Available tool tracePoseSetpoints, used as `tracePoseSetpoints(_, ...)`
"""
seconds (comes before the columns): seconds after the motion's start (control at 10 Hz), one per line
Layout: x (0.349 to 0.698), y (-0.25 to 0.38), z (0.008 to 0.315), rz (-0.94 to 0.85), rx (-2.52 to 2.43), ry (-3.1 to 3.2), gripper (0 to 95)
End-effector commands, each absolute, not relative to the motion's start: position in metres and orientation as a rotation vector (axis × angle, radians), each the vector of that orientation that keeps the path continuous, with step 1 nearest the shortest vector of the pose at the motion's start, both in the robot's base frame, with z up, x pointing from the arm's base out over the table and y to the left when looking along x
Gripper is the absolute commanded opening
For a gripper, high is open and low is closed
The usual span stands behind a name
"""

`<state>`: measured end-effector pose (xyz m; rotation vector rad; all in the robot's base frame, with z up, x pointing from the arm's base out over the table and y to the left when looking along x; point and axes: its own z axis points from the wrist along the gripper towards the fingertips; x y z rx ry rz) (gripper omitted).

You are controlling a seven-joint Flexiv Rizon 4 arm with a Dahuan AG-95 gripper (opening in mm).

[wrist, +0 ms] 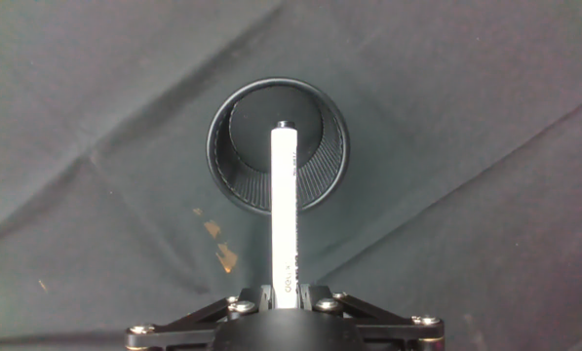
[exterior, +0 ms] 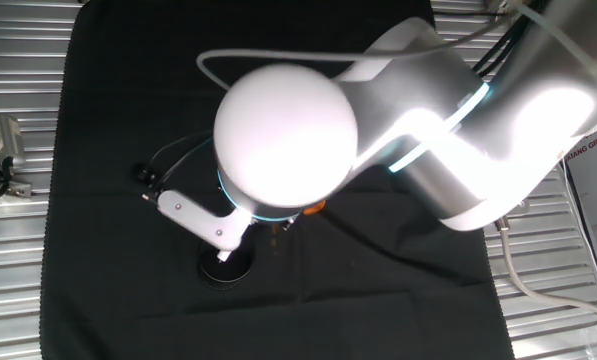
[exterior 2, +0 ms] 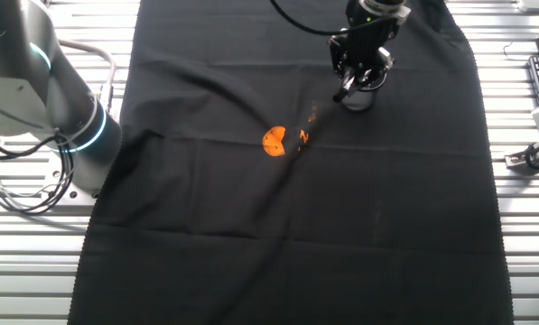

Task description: Put the pen into the pen holder

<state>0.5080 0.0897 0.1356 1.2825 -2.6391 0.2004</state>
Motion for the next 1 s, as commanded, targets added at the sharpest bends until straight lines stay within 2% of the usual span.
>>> tracePoseSetpoints(0.1, 0.5085, 0.0903, 0.1358, 0.203, 1.279, -2.634, 0.0)
tracePoseSetpoints(1.0, 0.5111, 0.0924, 0.1339, 0.234, 1.227, -2.553, 0.0)
